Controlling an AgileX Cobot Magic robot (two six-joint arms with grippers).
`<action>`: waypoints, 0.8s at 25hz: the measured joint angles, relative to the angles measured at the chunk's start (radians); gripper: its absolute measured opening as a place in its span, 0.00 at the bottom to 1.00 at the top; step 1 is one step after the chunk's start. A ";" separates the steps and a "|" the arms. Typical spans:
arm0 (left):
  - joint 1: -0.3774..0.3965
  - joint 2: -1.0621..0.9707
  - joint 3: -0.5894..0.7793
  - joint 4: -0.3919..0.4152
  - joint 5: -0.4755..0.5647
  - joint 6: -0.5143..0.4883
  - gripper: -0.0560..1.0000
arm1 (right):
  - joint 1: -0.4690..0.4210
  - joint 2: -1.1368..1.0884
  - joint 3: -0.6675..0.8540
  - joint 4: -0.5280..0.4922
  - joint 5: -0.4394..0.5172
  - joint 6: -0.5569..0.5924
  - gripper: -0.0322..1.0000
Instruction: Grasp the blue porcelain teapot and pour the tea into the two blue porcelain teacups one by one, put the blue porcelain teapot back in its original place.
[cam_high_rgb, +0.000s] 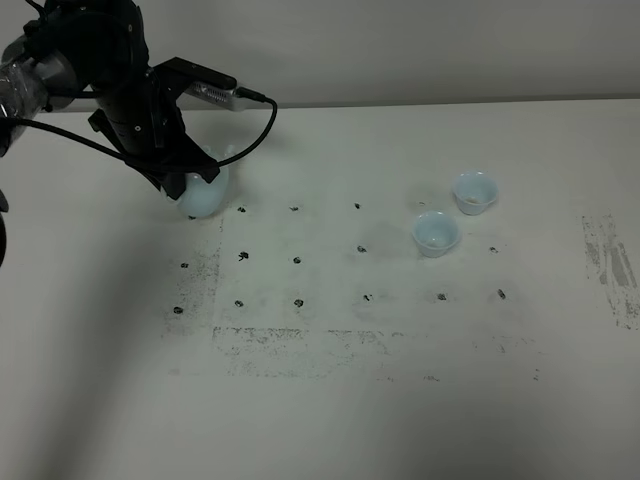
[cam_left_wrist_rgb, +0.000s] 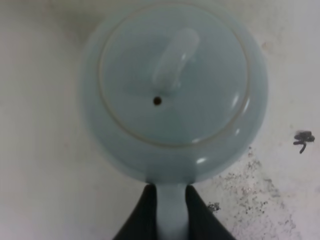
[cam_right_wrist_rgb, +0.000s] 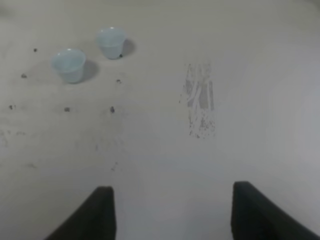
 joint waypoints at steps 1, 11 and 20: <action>0.000 0.000 0.000 0.000 -0.001 0.001 0.06 | 0.000 0.000 0.000 0.000 0.000 0.000 0.50; 0.000 -0.073 0.001 -0.078 -0.054 0.243 0.06 | 0.000 0.000 0.000 0.000 0.000 0.000 0.50; 0.016 -0.143 0.000 -0.331 -0.113 0.686 0.06 | 0.000 0.000 0.000 0.000 0.000 0.000 0.50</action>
